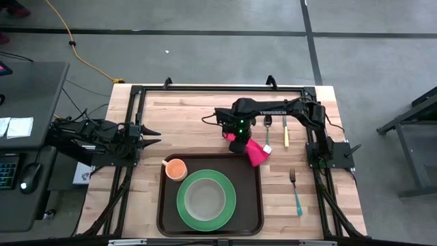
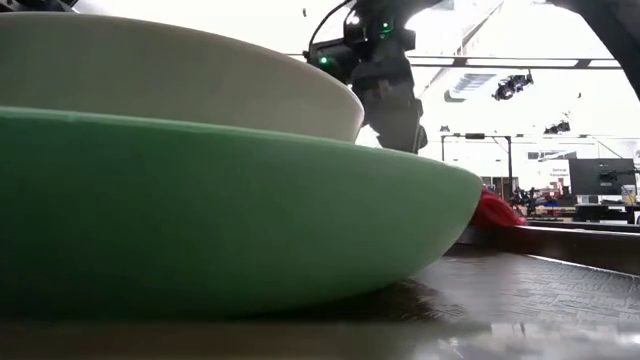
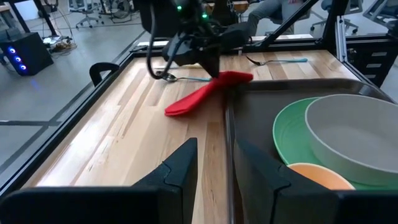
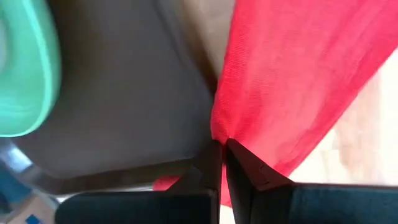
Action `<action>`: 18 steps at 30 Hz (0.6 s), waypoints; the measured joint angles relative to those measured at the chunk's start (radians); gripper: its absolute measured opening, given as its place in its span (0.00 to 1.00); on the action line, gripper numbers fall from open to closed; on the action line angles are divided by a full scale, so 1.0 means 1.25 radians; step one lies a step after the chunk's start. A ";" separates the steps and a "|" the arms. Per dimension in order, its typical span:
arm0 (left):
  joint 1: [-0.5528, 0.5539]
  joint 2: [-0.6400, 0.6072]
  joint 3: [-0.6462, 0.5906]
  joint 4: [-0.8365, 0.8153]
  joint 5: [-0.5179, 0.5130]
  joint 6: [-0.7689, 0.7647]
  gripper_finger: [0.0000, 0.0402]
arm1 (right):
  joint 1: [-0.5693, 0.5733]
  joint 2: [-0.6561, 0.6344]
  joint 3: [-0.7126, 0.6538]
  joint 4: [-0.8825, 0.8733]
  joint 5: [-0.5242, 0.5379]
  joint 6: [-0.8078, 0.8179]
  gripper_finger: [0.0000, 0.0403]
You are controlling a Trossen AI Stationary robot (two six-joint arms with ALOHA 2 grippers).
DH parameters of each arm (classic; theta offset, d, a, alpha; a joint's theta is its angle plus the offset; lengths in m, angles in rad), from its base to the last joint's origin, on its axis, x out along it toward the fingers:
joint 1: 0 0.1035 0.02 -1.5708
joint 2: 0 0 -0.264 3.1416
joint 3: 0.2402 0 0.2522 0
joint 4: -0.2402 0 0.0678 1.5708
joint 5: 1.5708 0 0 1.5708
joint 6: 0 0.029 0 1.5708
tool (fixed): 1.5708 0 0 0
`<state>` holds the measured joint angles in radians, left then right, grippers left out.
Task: Set up tray
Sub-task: Put the red napkin on the brown serving tray
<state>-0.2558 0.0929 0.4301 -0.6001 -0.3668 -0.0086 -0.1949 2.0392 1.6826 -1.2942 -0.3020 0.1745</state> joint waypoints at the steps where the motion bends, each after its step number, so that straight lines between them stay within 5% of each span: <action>1: 0.000 0.000 0.000 0.000 0.000 0.000 0.34 | 0.006 0.000 0.000 0.000 -0.003 0.004 0.00; 18: 0.000 0.000 0.000 0.001 0.000 0.000 0.34 | 0.070 0.000 0.000 -0.006 -0.040 0.058 0.00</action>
<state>-0.2558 0.0929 0.4301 -0.5987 -0.3668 -0.0086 -0.1078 2.0396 1.6825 -1.3014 -0.3519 0.2472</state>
